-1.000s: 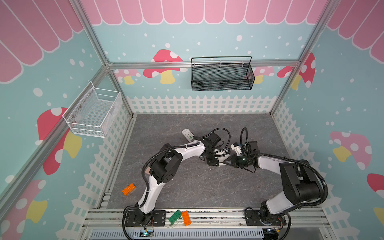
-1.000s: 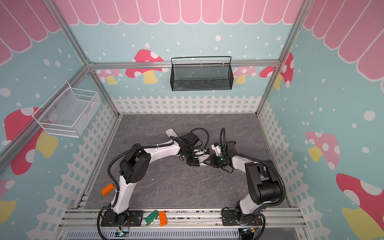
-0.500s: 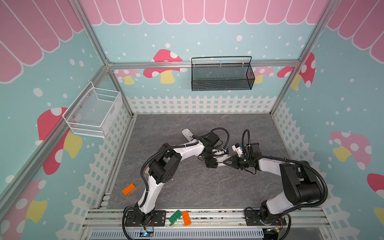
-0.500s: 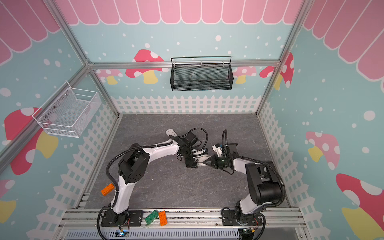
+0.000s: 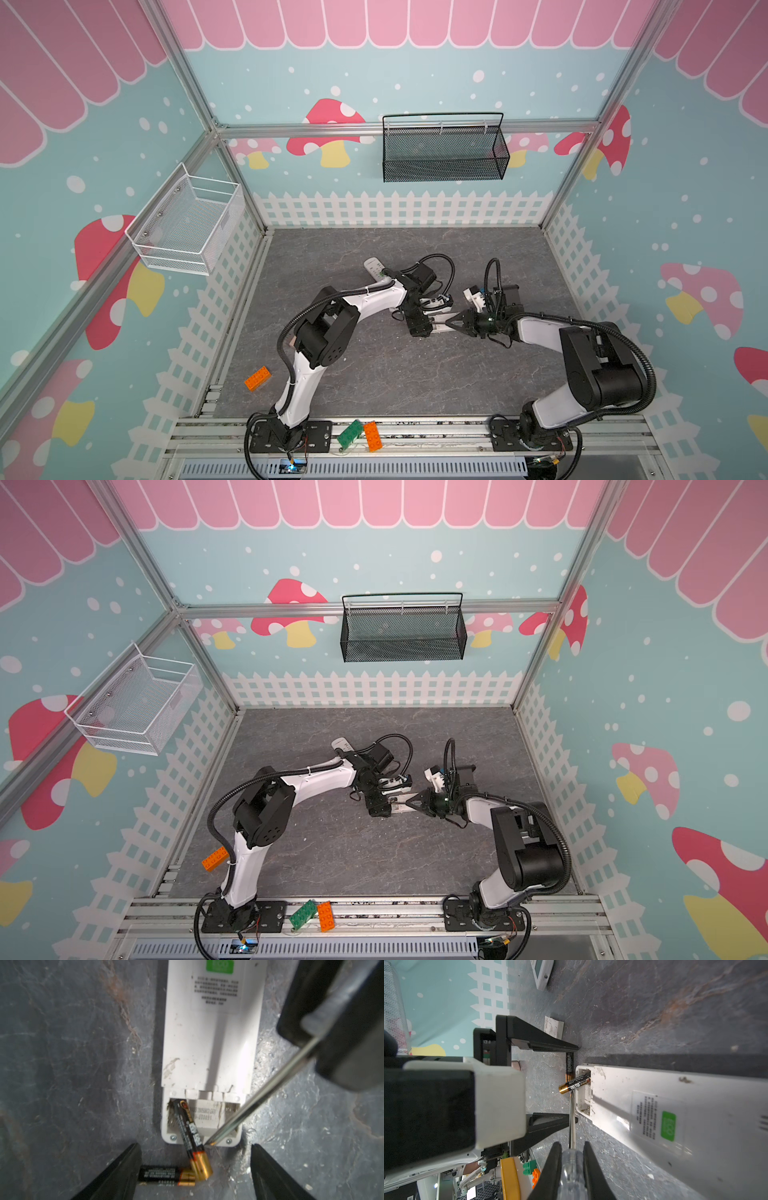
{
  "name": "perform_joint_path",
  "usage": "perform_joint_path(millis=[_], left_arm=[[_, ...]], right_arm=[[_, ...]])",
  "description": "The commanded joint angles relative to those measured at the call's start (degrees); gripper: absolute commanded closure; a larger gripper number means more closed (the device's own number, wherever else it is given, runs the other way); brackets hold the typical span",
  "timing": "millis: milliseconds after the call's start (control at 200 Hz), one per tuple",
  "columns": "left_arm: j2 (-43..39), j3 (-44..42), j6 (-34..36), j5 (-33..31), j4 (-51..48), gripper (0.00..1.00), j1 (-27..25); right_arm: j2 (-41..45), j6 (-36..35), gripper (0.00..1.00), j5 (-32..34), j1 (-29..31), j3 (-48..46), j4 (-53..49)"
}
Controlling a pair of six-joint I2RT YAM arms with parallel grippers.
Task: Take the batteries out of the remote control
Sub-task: 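Pry the remaining battery up and out with the screwdriver tip, then release the remote with the left gripper while the right draws the screwdriver back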
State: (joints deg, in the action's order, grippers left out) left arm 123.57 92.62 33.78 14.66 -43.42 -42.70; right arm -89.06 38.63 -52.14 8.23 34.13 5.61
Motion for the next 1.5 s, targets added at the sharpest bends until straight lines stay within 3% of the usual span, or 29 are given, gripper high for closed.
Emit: perform_joint_path(millis=[0,225,370,505,826,1201,1496], left_arm=[[-1.45,1.82,-1.1,1.38,-1.39,0.22,0.34],[0.7,3.51,-1.17,0.01,-1.68,0.32,-0.35],[1.43,4.49,-0.38,0.09,-1.75,0.47,-0.37],[2.96,5.89,-0.45,0.6,-2.76,0.55,-0.82],[3.71,5.47,0.67,-2.75,-3.34,0.62,-1.07],[1.99,5.64,-0.47,-5.45,-4.01,0.93,-1.12],[-4.89,3.96,-7.77,-6.52,-3.65,0.94,-0.13]], right_arm=[[0.56,0.31,1.0,-0.25,-0.15,-0.69,0.97],[-0.14,0.79,1.0,-0.16,-0.19,-1.81,2.55],[0.38,0.24,1.0,0.11,-0.21,-1.98,2.6],[-0.48,1.07,1.0,-0.24,-0.16,-1.68,3.19],[1.85,-0.25,1.0,0.71,-0.37,-2.11,1.86],[10.42,-4.1,1.0,4.14,-1.09,-1.35,-7.89],[20.76,-9.69,1.0,13.13,-1.12,-2.36,-19.67]])
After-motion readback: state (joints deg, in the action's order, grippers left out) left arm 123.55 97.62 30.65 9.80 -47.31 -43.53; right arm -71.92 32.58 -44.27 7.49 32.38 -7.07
